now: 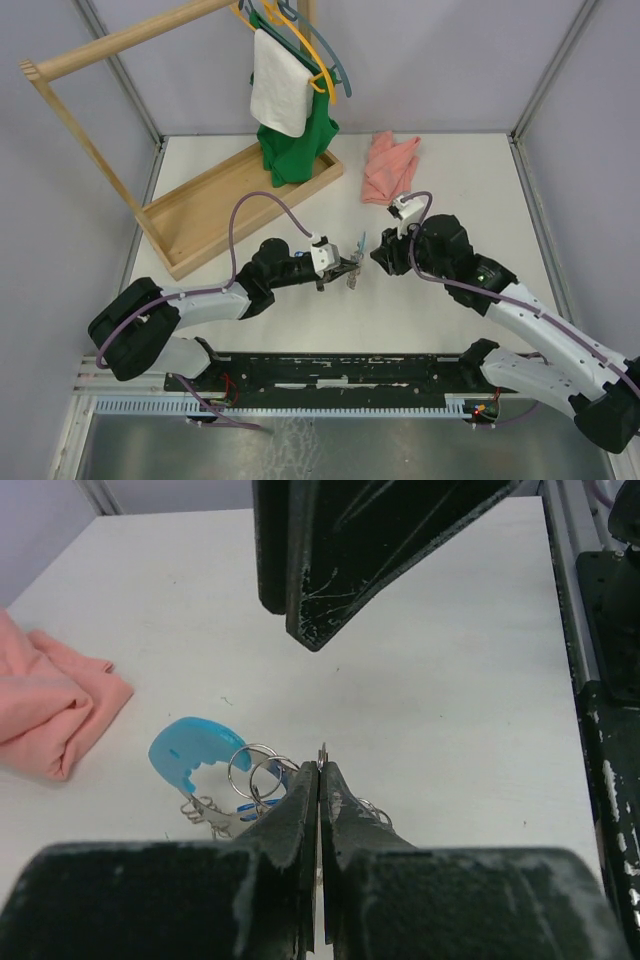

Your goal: Put the keys on the keyring

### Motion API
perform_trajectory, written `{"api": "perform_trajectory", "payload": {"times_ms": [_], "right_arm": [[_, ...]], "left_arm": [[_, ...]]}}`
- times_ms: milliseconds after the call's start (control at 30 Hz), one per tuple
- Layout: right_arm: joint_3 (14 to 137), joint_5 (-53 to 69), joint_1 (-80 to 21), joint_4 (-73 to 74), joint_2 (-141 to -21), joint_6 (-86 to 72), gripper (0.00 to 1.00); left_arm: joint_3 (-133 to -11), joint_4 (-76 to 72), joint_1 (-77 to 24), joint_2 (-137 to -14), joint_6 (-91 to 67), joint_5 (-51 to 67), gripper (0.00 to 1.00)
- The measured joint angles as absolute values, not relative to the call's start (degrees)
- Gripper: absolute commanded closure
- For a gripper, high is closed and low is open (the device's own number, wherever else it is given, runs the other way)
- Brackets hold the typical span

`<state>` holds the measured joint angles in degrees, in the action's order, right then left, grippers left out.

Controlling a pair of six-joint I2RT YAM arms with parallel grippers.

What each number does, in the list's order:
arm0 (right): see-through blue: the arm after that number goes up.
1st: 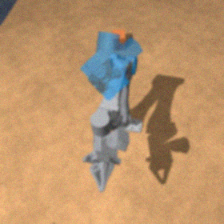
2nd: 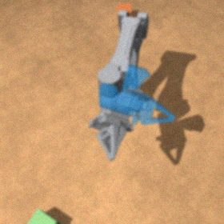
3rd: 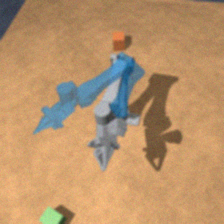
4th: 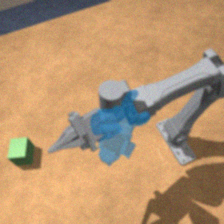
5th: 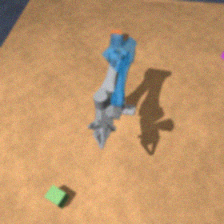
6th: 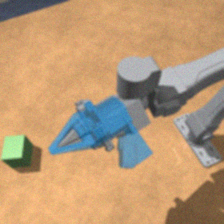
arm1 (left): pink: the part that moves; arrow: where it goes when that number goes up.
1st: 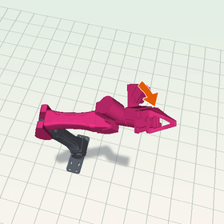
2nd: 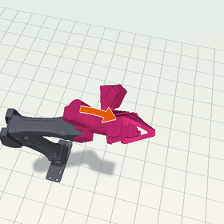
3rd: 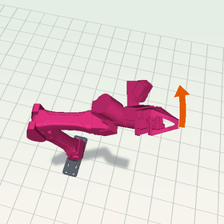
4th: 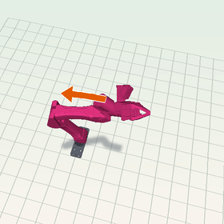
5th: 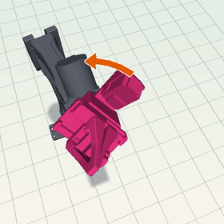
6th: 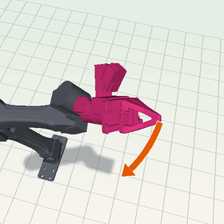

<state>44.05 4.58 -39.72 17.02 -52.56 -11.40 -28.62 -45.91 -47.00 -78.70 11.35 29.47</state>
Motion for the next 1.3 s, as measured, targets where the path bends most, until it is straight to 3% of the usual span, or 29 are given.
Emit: {"api": "perform_trajectory", "payload": {"times_ms": [233, 400, 633, 933, 1300], "right_arm": [[48.77, 9.43, -39.46, 21.06, -57.87, -16.56, 0.62], [48.95, 12.23, -39.46, 22.00, -60.16, -18.81, 0.53], [43.55, 15.51, -38.92, 18.70, -56.14, -7.51, 0.48], [32.71, 23.99, -36.97, 7.99, -52.60, 10.13, 0.56], [30.70, 34.00, -36.56, -1.78, -54.59, 19.90, 0.62]], "left_arm": [[-28.60, -46.37, -47.00, -79.07, 18.72, 31.29, 0.97], [-28.14, -46.39, -47.00, -79.15, 21.15, 31.83, 0.97], [-27.90, -46.37, -47.00, -79.13, 22.44, 31.88, 0.97], [-25.76, -47.68, -47.00, -78.65, 22.41, 32.67, 0.97], [-24.69, -51.90, -47.00, -78.59, 22.39, 36.38, 0.97]]}}
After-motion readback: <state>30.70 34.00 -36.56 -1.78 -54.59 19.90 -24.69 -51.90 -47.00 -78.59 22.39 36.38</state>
